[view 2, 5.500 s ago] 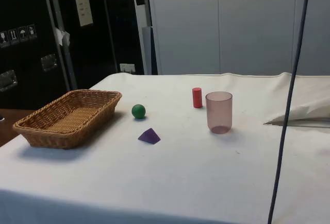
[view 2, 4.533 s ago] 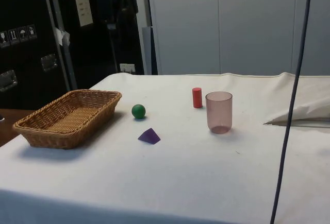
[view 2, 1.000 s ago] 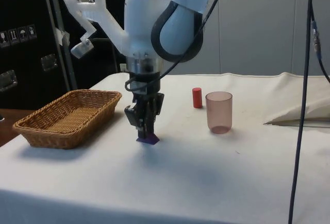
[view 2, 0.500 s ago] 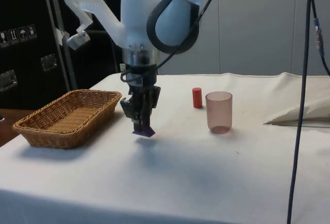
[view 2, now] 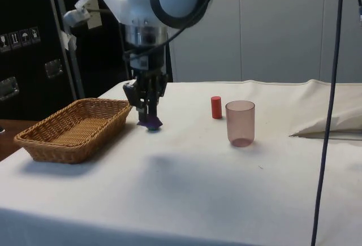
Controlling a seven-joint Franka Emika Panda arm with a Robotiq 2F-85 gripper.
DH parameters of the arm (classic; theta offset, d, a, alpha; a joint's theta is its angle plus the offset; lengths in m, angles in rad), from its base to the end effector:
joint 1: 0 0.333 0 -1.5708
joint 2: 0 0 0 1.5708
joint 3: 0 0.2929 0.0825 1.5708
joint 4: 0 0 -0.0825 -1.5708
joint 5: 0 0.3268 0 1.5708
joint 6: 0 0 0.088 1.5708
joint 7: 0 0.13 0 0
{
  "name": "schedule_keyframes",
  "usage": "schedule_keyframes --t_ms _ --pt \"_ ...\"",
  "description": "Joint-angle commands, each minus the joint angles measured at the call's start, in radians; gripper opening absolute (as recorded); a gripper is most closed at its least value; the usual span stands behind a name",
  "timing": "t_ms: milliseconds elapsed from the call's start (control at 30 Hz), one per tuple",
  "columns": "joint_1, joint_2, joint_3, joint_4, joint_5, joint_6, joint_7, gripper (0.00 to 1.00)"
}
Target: Pick up the triangular block and place it into the basket.
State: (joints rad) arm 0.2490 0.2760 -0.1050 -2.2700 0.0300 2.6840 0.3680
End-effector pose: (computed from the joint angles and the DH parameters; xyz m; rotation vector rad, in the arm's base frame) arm 0.5108 0.0731 0.2522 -3.0883 0.3787 -0.2159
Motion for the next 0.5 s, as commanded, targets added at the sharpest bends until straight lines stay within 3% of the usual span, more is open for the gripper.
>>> schedule_keyframes --t_ms 0,400,467 --pt "-0.002 -0.009 -0.002 0.006 -0.002 -0.017 -0.004 0.33" --pt "-0.008 -0.022 -0.023 0.089 0.006 -0.101 -0.047 0.33" --pt "-0.004 -0.026 -0.026 0.081 0.0 -0.092 -0.039 0.33"
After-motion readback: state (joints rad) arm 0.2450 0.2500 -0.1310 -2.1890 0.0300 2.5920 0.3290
